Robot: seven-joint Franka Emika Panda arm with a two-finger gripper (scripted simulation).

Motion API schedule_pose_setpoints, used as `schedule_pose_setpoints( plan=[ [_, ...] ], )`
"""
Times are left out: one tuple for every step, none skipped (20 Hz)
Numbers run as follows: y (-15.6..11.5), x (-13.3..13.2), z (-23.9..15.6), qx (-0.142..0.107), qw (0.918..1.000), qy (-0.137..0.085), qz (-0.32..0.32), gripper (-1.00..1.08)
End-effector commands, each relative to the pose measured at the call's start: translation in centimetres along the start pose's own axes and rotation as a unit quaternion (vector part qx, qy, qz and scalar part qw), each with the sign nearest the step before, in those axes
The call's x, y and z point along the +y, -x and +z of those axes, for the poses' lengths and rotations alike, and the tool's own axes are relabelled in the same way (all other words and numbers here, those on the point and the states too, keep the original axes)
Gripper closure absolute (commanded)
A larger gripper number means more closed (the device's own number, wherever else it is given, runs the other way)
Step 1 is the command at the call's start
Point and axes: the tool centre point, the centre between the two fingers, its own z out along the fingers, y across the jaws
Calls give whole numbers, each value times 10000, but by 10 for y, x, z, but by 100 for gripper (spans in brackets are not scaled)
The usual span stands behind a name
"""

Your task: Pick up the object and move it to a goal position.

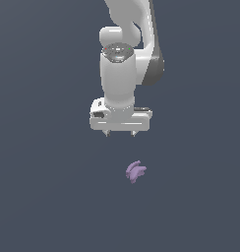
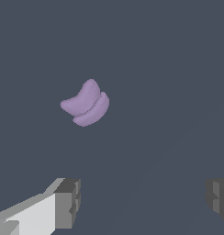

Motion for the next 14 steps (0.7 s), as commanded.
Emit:
schedule_pose_setpoints(
  plan=[
    [-2, -1, 2, -10, 9999, -1, 115, -92],
    [-4, -2, 4, -14, 9999, -1, 172, -92],
    [-5, -3, 5, -19, 9997, -2, 233, -92],
    [-6, -4, 6, -24, 9995, -2, 301, -92],
    [-8, -5, 8, -30, 9993, -2, 374, -92],
    [-10, -5, 9, -36, 9990, -2, 453, -92],
    [-11, -7, 11, -42, 9985, -1, 537, -92],
    [-13, -8, 13, -49, 9980, -1, 627, -92],
    [-15, -9, 15, -56, 9974, 0, 723, -92],
    [-17, -10, 17, -64, 9966, 2, 825, -92],
    [-20, -12, 20, -72, 9956, 4, 933, -92],
    [-22, -13, 22, -80, 9945, 6, 1047, -92],
    [-24, -15, 25, -89, 9931, 9, 1166, -92],
    [-27, -16, 28, -98, 9916, 13, 1287, -92]
  ],
)
